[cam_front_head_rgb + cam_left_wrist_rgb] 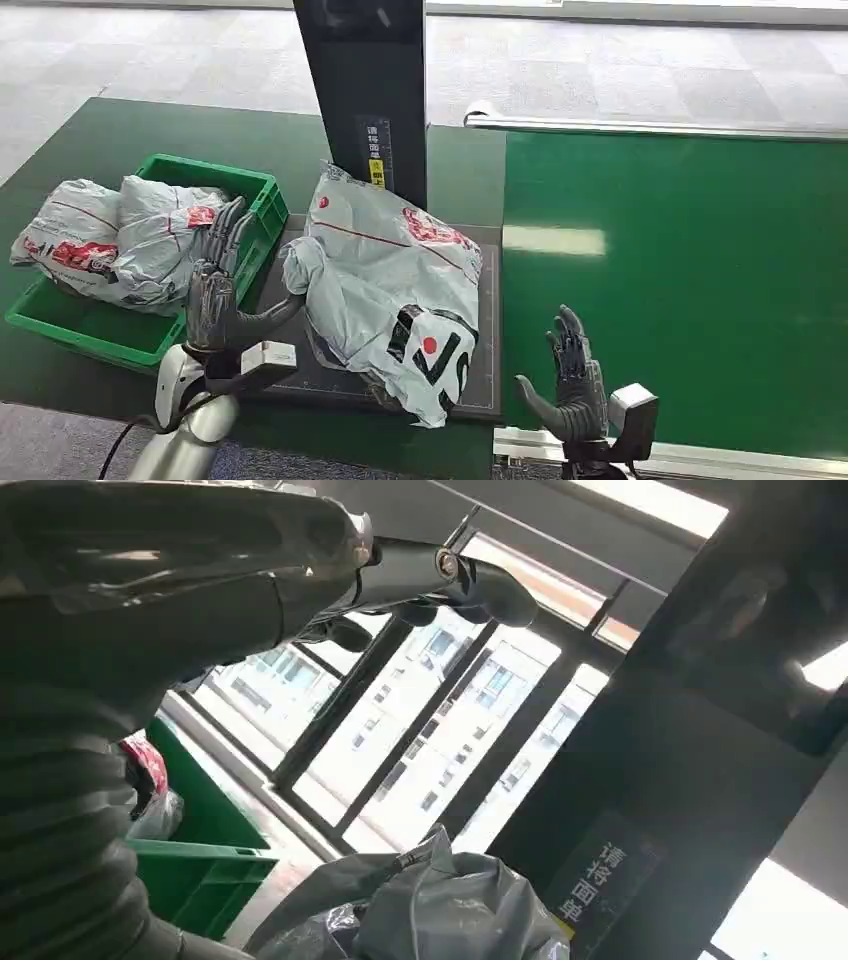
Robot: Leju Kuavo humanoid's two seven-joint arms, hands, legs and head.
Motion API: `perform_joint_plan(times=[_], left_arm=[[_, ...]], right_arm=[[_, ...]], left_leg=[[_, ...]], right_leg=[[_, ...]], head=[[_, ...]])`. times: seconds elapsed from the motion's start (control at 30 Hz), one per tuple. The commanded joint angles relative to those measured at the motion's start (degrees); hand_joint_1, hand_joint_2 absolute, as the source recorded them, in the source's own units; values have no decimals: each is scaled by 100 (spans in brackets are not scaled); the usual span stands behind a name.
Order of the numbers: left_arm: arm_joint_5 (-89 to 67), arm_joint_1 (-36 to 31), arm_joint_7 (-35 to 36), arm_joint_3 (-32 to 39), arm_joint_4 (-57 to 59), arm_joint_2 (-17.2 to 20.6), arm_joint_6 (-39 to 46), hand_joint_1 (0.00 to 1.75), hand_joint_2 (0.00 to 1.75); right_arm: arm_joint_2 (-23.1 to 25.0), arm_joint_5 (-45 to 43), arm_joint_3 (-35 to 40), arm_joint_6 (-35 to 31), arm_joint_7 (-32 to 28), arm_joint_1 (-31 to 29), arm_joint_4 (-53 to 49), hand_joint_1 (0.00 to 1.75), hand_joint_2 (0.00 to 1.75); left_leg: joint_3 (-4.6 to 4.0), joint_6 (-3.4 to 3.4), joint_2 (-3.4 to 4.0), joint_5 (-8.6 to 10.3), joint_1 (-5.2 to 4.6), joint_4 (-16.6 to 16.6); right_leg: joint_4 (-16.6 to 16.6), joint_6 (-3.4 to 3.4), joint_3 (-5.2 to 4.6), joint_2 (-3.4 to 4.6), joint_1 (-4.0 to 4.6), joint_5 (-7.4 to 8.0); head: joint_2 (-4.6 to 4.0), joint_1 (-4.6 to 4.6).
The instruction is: Moved the parcel from conveyor to table for the left to box.
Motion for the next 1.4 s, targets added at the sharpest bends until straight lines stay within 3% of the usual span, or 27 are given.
perform_joint_plan(times=[0.03,0.17,0.33,0.7,0.73,0.77,1.1,1.23,1.4], left_arm=[[-1684,-577,349,-1137,428,166,-340,0,175],[-1935,-1023,555,-2050,1417,295,-675,0,175],[-1755,-924,242,-2924,2227,391,-771,0,175],[-1407,-664,114,-3752,3120,679,-841,2,175],[-1409,-662,136,-3767,3145,686,-838,106,175],[-1381,-622,191,-3772,3173,717,-816,175,175],[-1135,-447,235,-3449,2862,1044,-305,175,175],[-1289,-397,292,-3057,1939,1215,748,175,175],[-1302,-370,374,-2820,1347,1363,584,175,175]], right_arm=[[95,61,-163,159,-36,-352,613,0,175],[74,78,-178,244,-11,-551,727,0,175],[3,-20,-192,265,-36,-570,815,0,175],[-75,-122,70,282,-91,-768,1020,0,175],[-77,-129,87,281,-93,-776,1037,0,175],[-90,-144,130,279,-98,-801,1072,0,175],[-165,-310,392,208,-170,-968,1389,0,175],[-183,-401,447,131,-183,-961,1385,0,175],[-190,-421,458,98,-182,-911,1333,0,175]], left_leg=[[-3,2,-7,3,2,0],[-3,8,-21,11,1,-4],[14,5,-7,7,-8,-12],[18,6,23,-1,-6,-15],[10,4,15,-1,-4,-10],[13,6,18,1,-4,-14],[18,2,32,-5,-1,-11],[12,2,21,-3,2,-4],[2,4,13,-2,6,2]], right_leg=[[-3,-2,3,-14,4,1],[-10,0,10,-32,3,4],[-10,0,19,-14,-7,4],[-15,-2,15,13,-3,6],[-10,0,10,8,-2,4],[-16,-1,13,6,-1,7],[-11,-4,17,21,1,6],[-5,-3,12,12,5,4],[-2,-2,5,1,9,2]], head=[[0,0],[0,0],[0,2],[0,0],[0,0],[0,0],[0,2],[0,0],[0,2]])
